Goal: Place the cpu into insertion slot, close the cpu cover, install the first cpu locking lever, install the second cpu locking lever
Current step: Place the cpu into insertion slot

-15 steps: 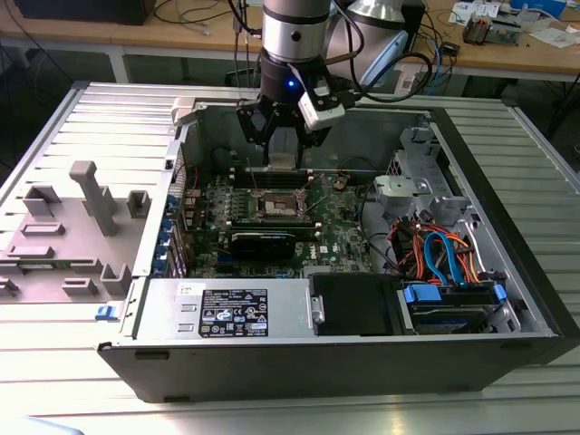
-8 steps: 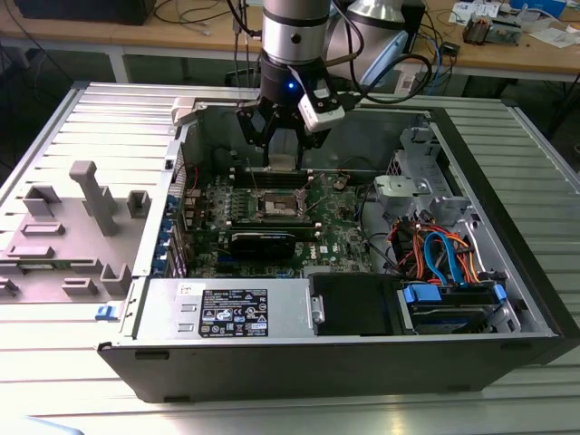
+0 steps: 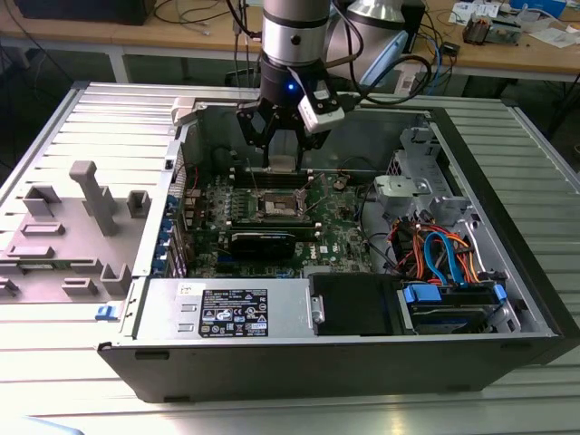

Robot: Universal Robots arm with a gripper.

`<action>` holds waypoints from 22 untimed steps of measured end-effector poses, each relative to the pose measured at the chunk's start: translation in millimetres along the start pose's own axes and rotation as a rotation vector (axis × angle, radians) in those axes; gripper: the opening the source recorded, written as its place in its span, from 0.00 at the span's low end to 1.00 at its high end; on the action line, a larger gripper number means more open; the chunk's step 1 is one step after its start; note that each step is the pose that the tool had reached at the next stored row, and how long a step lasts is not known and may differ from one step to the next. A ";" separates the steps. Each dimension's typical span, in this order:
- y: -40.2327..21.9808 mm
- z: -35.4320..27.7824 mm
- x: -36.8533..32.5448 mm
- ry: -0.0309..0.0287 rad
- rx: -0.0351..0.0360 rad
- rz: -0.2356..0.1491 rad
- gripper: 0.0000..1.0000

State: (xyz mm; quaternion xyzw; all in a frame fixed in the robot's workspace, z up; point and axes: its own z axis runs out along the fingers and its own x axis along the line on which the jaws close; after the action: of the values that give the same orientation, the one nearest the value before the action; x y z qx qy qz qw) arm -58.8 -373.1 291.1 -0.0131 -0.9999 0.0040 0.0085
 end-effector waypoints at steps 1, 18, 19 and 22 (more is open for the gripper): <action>-0.6 0.5 0.0 -0.0001 -0.0001 0.000 0.55; -6.9 4.6 0.3 0.0003 -0.0024 0.034 0.55; -6.9 4.6 0.3 0.0003 -0.0025 0.039 0.55; -6.9 4.8 0.2 0.0004 -0.0025 0.046 0.55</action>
State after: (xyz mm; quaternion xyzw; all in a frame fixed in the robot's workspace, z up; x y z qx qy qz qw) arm -59.3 -380.0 286.4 -0.0362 -0.9993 0.0030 0.0085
